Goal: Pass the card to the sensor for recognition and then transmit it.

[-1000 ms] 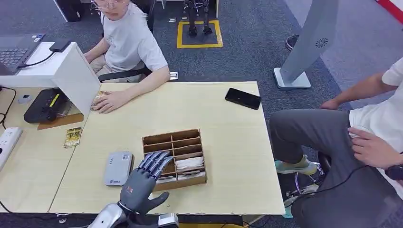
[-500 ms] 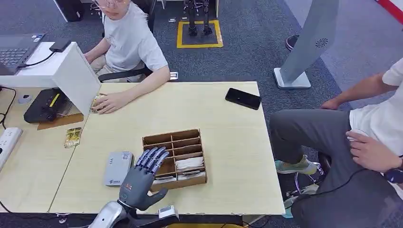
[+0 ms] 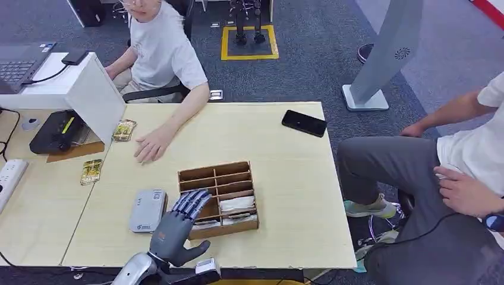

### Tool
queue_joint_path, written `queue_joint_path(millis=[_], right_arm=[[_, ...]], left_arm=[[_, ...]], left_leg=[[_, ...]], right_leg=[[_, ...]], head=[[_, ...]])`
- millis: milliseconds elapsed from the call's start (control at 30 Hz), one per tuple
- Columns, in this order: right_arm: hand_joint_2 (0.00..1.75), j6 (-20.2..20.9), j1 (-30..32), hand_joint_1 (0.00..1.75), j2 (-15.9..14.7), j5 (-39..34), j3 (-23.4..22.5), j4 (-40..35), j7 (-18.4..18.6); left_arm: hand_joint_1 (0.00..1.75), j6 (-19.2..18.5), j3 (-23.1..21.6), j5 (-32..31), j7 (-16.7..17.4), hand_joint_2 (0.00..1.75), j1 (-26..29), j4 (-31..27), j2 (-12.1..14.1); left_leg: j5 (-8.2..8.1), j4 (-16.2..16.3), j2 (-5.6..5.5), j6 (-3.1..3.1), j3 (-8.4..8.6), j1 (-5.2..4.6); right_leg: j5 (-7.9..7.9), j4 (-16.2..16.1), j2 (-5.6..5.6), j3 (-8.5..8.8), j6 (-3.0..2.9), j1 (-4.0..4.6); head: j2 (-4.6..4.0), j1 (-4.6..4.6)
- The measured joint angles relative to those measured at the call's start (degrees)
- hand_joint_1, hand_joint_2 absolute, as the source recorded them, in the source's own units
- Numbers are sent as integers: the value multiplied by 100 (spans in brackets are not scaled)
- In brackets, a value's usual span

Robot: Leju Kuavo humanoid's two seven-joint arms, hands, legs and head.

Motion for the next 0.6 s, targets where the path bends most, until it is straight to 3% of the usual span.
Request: queue_joint_path(millis=[600], right_arm=[[0, 9, -4, 0, 0, 50, -41, -26, -11]], left_arm=[[0, -76, 22, 72, -20, 175, 8, 48, 140]], left_leg=[[0, 0, -1, 0, -1, 0]], right_leg=[[0, 0, -1, 0, 0, 0]], head=[[0, 0]])
